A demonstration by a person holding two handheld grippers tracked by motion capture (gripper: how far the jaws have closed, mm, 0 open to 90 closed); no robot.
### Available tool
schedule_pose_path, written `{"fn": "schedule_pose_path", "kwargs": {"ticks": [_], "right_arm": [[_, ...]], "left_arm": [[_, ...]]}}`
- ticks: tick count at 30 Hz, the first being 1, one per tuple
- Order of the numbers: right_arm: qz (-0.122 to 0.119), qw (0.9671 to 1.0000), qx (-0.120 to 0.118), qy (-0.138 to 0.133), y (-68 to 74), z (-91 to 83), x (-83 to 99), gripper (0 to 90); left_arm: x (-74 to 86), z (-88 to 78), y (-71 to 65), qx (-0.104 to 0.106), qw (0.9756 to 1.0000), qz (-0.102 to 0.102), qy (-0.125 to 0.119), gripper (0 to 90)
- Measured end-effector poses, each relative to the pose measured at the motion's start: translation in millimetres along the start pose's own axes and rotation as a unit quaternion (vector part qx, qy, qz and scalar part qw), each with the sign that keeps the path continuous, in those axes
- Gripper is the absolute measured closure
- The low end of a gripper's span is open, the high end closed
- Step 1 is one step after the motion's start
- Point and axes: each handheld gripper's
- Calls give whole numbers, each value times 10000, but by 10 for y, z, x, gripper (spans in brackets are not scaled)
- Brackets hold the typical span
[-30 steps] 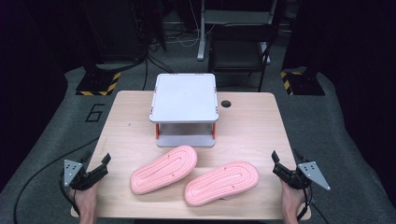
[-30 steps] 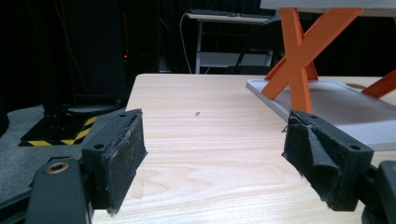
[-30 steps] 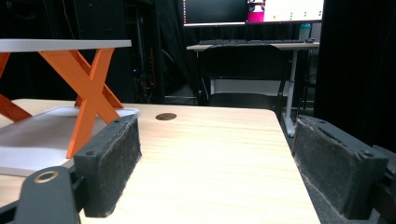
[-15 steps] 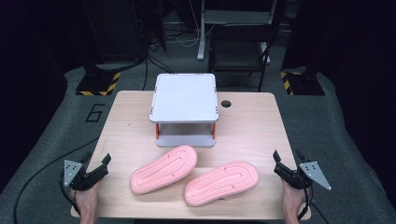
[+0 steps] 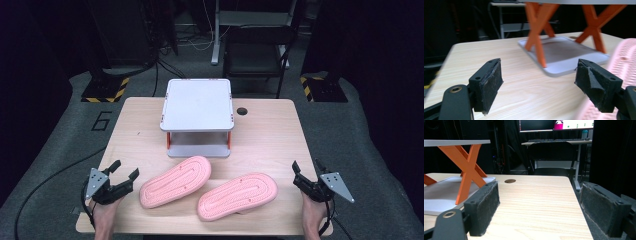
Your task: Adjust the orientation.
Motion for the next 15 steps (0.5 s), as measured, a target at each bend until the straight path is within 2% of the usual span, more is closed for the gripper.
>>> {"fn": "schedule_pose_path", "kwargs": {"ticks": [2, 4, 5, 8, 9, 10, 11, 12, 13, 14, 15], "right_arm": [[-6, 10000, -1, 8, 2, 1, 0, 154], [0, 10000, -11, 21, 3, 3, 1, 155], [11, 10000, -8, 26, 2, 4, 1, 154], [22, 10000, 5, 61, -9, 4, 6, 154], [18, 10000, 15, 71, -14, 3, 8, 154], [18, 10000, 15, 71, -14, 3, 8, 154], [34, 10000, 29, 58, -18, -2, 5, 155], [36, 10000, 38, 44, -21, -5, 4, 156], [48, 10000, 43, 40, -23, -7, 4, 156], [57, 10000, 41, 35, -26, -7, 4, 156], [64, 10000, 39, 36, -27, -5, 6, 156]], "left_arm": [[-49, 12, -95, 344, 9994, 53, 7, 213], [-95, 14, -194, 684, 9976, 139, -30, 230], [-132, 26, -282, 1021, 9946, 205, -27, 230], [-155, 65, -455, 1466, 9887, 310, 18, 230], [-159, 77, -505, 1627, 9860, 350, 86, 230], [-159, 77, -505, 1627, 9860, 350, 86, 230], [-150, 111, -608, 1846, 9819, 377, 188, 230], [-150, 111, -608, 1846, 9819, 377, 188, 230], [-131, 149, -683, 2066, 9772, 377, 303, 230], [-131, 149, -683, 2066, 9772, 377, 303, 230], [-118, 172, -713, 2149, 9750, 397, 389, 230]]}}
Point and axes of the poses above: each handheld gripper's, and its own axes: z roughly forward along the jaws, x roughly out of its underside, y roughly to its left, and after that the axes turned 5 degrees about -x, right-handed
